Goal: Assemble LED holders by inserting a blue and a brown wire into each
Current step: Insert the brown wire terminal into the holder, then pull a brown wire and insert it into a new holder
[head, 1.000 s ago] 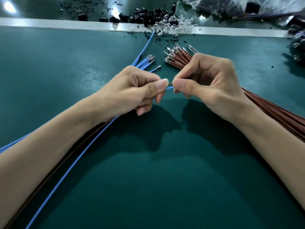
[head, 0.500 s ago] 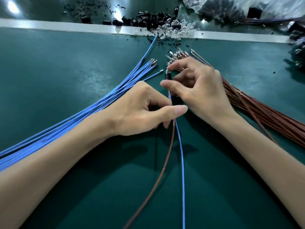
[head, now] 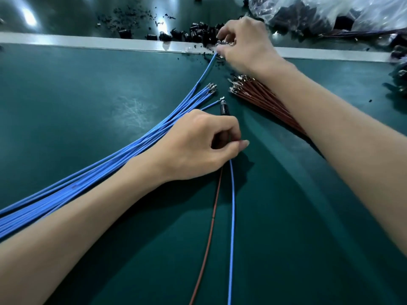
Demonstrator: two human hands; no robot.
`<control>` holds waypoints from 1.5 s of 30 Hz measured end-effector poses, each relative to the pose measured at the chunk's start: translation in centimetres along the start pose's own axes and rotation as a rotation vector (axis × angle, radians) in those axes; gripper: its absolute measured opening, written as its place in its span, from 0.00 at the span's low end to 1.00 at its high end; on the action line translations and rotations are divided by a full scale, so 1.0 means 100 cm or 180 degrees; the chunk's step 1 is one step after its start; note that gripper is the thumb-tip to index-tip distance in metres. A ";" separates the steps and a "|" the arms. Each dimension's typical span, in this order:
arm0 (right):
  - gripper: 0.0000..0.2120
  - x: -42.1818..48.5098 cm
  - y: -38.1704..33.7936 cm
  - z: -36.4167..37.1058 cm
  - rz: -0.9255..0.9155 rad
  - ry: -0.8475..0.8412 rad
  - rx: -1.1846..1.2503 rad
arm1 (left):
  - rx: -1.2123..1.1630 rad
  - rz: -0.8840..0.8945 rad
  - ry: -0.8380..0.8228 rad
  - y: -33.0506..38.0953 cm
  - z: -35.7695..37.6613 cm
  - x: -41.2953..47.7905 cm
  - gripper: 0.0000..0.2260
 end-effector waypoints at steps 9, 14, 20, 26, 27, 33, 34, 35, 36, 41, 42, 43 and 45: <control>0.13 0.024 0.018 0.022 0.0602 0.0226 -0.0580 | -0.0148 -0.0018 -0.0029 -0.002 -0.002 0.002 0.11; 0.17 0.028 0.011 0.017 0.0655 0.0188 -0.0652 | -0.0198 -0.0037 -0.0028 -0.003 -0.002 0.002 0.11; 0.18 0.046 -0.004 0.034 0.0289 -0.0028 -0.0639 | -0.0313 -0.0115 -0.0049 -0.006 -0.003 0.001 0.10; 0.09 0.030 -0.005 0.029 0.0129 0.0036 -0.0660 | -0.0371 -0.0141 -0.0095 -0.006 -0.003 0.002 0.11; 0.09 0.024 -0.009 0.024 0.0090 0.0116 -0.0602 | -0.0449 -0.0177 -0.0081 -0.008 -0.003 0.002 0.11; 0.13 -0.035 -0.041 0.006 -0.0060 0.0139 0.0483 | -0.0910 -0.0920 0.0822 -0.029 -0.018 0.001 0.03; 0.10 -0.051 -0.041 0.004 0.0005 0.0069 0.0719 | -0.0855 -0.1059 0.1068 -0.034 -0.023 0.000 0.06; 0.07 -0.066 -0.039 0.002 0.0115 0.0028 0.0932 | -0.0817 -0.1184 0.1216 -0.040 -0.026 -0.002 0.11; 0.05 -0.082 -0.035 0.000 0.0256 -0.0004 0.1169 | -0.0782 -0.1274 0.1239 -0.043 -0.026 -0.002 0.16; 0.05 -0.129 -0.024 -0.003 0.0442 -0.0312 0.2325 | -0.0085 -0.0689 0.0903 -0.029 -0.019 0.004 0.08; 0.06 -0.132 -0.025 -0.006 0.0282 -0.0254 0.2157 | -0.0159 -0.0702 0.0900 -0.030 -0.020 0.004 0.07; 0.07 -0.133 -0.025 -0.012 0.0056 -0.0106 0.1789 | -0.0275 -0.0761 0.0868 -0.033 -0.019 0.004 0.07; 0.10 -0.135 -0.023 -0.028 -0.0306 0.0307 0.0742 | -0.0488 -0.0912 0.0779 -0.036 -0.017 0.003 0.08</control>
Point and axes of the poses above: each hand's wrist, its own x-axis towards the middle knuckle, its own z-axis out of the palm, y = z × x, the point moved 7 cm from there along x, towards the middle knuckle, and after that the axes turned 12 degrees about x, right-handed, at the moved point
